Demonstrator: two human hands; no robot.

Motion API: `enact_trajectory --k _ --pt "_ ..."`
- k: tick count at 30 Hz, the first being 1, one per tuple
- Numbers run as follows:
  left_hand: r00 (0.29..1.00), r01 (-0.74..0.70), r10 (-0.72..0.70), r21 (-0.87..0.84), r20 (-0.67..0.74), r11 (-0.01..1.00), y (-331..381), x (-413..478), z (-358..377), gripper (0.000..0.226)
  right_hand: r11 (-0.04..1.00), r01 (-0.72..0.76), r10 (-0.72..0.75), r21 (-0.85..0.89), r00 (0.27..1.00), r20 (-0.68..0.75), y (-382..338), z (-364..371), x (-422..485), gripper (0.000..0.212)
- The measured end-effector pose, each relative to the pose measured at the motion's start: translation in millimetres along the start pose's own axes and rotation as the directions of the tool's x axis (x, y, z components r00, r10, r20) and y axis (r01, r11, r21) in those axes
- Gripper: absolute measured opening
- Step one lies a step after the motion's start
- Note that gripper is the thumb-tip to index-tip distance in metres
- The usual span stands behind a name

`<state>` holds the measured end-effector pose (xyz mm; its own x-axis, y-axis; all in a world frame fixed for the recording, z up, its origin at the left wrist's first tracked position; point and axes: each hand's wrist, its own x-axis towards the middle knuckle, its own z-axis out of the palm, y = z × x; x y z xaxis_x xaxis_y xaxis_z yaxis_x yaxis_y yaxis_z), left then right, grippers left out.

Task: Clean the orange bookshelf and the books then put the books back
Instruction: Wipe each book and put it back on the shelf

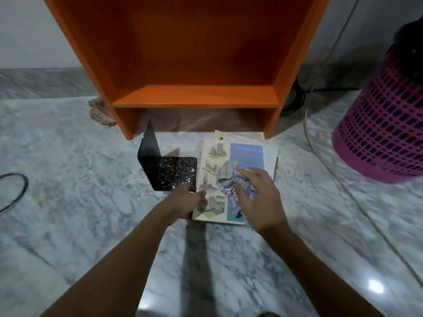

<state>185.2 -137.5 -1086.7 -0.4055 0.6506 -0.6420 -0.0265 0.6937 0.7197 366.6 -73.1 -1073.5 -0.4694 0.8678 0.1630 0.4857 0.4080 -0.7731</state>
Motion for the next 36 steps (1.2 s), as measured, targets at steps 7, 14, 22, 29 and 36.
enact_trajectory --k 7,14,22,29,36 --pt "0.989 0.028 -0.030 0.014 0.147 1.000 2 3 -15 0.011 0.835 0.483 -0.416 -0.265 0.868 0.270 19 38 -3 0.035" --pt "0.986 0.071 -0.063 -0.048 0.152 0.996 6 1 -7 0.017 0.951 -0.118 0.087 -0.285 0.989 -0.118 55 -8 55 0.035" --pt "0.987 0.069 -0.061 -0.046 0.151 0.997 6 4 -7 0.017 0.885 0.388 -0.316 -0.258 0.907 0.280 -8 31 85 0.031" --pt "0.985 0.082 -0.070 -0.073 0.155 0.994 6 4 -7 0.016 0.931 0.093 -0.111 -0.353 0.993 -0.031 37 28 135 0.029" --pt "0.980 0.095 -0.079 -0.077 0.182 0.993 7 6 -8 0.016 0.951 -0.009 -0.067 -0.309 0.970 -0.234 37 7 131 0.028"
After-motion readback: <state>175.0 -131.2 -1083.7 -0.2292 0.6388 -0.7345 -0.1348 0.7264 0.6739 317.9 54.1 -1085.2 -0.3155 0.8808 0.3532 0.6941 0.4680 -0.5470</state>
